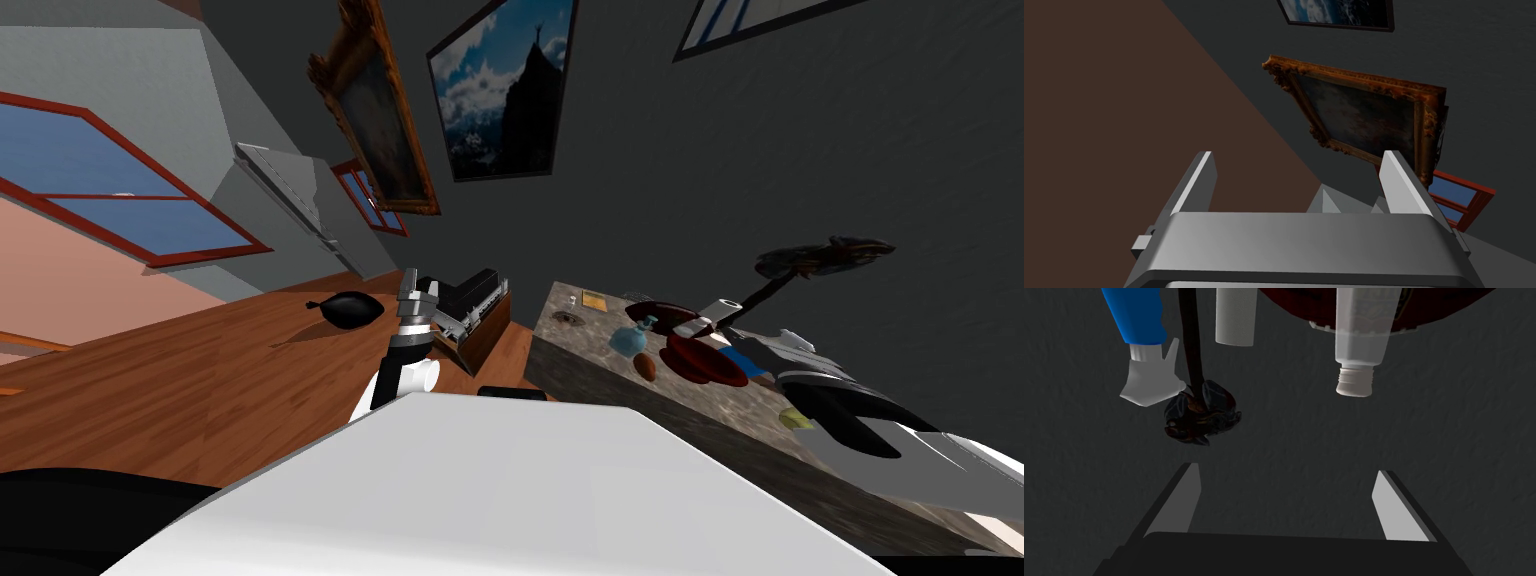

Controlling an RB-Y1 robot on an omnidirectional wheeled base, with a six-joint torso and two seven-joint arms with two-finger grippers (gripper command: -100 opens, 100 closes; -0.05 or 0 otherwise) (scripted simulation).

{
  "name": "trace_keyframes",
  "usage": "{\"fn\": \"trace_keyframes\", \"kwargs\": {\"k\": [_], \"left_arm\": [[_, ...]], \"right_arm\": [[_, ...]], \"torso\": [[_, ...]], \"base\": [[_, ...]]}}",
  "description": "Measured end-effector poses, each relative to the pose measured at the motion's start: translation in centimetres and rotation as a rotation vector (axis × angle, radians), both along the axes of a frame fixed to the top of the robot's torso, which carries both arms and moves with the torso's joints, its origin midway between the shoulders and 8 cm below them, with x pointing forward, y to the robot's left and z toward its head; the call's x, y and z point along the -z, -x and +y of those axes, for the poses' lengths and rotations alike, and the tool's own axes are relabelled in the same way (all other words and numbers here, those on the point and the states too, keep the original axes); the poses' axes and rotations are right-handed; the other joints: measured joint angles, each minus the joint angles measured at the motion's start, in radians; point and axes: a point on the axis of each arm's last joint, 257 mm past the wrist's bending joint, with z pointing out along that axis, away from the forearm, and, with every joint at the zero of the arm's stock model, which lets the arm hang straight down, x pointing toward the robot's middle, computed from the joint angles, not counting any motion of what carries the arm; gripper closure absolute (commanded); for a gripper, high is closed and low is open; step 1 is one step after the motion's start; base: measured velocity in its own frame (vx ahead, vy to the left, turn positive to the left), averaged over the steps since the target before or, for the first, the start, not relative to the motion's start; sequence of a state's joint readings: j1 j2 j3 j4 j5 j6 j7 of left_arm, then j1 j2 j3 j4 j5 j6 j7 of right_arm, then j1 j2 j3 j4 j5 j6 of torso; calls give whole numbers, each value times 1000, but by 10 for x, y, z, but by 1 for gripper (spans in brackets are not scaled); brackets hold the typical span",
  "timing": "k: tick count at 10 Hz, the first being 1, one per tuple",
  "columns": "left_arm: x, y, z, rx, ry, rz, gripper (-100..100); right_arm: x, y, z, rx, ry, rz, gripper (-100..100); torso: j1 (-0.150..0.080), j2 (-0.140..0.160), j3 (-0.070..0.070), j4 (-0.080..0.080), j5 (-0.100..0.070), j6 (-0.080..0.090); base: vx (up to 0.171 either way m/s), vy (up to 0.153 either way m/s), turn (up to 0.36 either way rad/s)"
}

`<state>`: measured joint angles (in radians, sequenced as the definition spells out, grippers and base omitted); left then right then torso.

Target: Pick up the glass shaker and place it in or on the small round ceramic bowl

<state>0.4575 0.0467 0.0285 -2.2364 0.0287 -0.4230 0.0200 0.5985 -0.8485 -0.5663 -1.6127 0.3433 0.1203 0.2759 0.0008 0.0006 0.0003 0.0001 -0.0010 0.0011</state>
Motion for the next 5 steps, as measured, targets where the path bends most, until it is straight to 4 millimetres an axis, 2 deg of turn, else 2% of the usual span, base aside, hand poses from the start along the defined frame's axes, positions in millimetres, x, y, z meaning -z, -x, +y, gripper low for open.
{"fn": "trace_keyframes", "kwargs": {"k": [5], "left_arm": [[0,0,0,0,0,0,0]], "right_arm": [[0,0,0,0,0,0,0]], "torso": [[-1,0,0,0,0,0]], "base": [[0,0,0]]}}
